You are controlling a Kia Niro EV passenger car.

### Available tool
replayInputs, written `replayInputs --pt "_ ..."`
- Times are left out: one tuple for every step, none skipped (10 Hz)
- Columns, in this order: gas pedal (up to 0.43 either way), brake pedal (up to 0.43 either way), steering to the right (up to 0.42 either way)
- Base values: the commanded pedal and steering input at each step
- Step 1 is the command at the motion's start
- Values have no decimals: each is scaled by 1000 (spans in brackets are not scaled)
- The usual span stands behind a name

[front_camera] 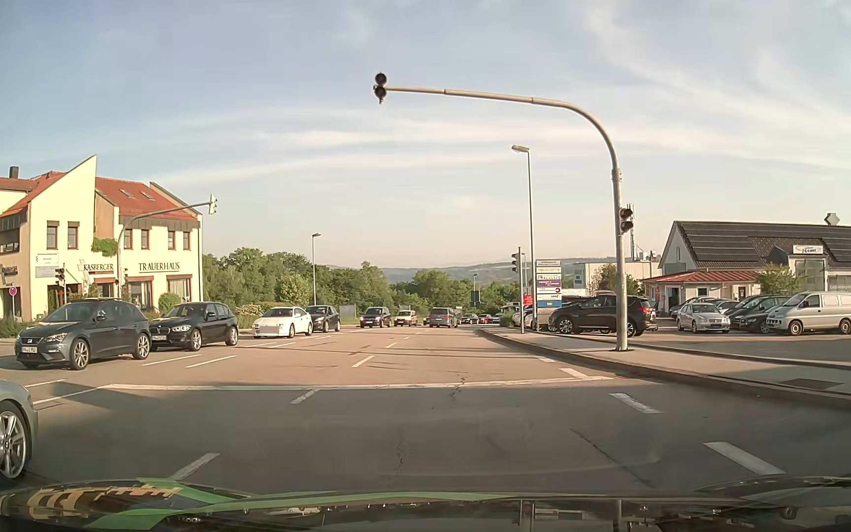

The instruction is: Follow the waypoints while adhering to traffic rules and regulations

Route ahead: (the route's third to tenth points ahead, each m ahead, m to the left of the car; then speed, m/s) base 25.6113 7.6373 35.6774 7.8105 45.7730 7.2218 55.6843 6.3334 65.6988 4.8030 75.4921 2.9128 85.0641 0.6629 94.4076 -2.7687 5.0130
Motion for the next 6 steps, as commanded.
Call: replayInputs --pt "0 0 -27" --pt "0 0 -28" --pt "0 0 -29" --pt "0 0 -29" --pt "0 0 -29" --pt "0 0 -29"
